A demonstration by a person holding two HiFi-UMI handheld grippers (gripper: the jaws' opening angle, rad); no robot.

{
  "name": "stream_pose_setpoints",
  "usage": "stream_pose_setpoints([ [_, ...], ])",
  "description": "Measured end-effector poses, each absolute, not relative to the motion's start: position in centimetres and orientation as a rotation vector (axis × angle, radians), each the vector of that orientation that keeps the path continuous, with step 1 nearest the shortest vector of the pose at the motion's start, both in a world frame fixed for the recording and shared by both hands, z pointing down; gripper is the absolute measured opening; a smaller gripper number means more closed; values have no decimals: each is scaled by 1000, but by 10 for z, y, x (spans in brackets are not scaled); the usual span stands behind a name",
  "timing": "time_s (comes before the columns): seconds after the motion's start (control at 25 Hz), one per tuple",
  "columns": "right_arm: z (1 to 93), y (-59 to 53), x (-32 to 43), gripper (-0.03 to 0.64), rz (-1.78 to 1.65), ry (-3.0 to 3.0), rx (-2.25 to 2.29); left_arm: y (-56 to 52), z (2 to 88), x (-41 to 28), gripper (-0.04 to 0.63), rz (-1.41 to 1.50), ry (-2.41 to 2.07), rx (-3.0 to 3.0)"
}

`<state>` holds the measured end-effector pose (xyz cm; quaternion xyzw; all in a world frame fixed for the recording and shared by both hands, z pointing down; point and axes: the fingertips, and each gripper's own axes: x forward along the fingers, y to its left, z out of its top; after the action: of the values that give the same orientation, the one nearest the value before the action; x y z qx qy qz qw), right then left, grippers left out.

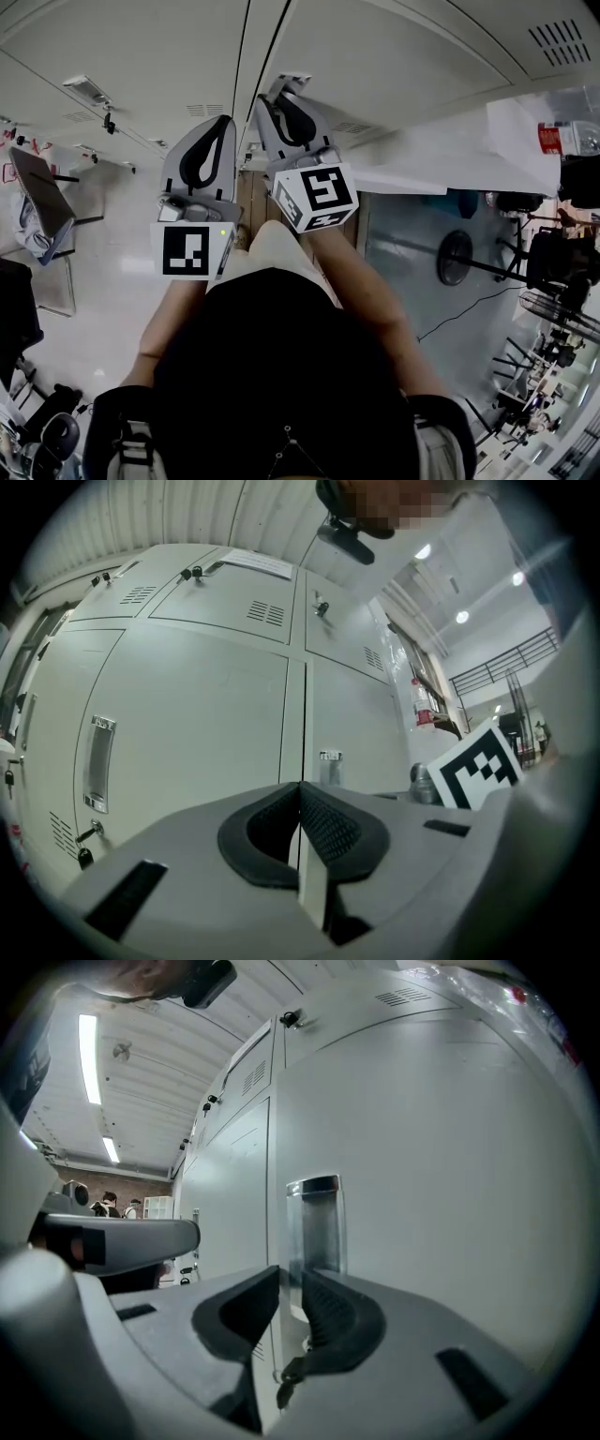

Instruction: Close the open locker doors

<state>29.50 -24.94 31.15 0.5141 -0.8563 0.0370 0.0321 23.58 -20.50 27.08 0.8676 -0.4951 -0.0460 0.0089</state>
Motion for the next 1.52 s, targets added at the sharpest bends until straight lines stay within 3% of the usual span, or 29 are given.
stream_pose_setpoints([
  [1.12,301,-249,311,71,78,-2507,1710,-178,262,214,3,-96,-1678,2700],
  [1.24,286,-225,324,68,17,-2521,1751,-162,255,221,3,-108,-1691,2711],
  [1.36,269,-190,351,2,-46,-2537,1818,-142,246,234,3,-115,-1697,2735],
  [1.52,252,-133,404,2,-86,-2506,1913,-104,235,265,3,-125,-1669,2769],
])
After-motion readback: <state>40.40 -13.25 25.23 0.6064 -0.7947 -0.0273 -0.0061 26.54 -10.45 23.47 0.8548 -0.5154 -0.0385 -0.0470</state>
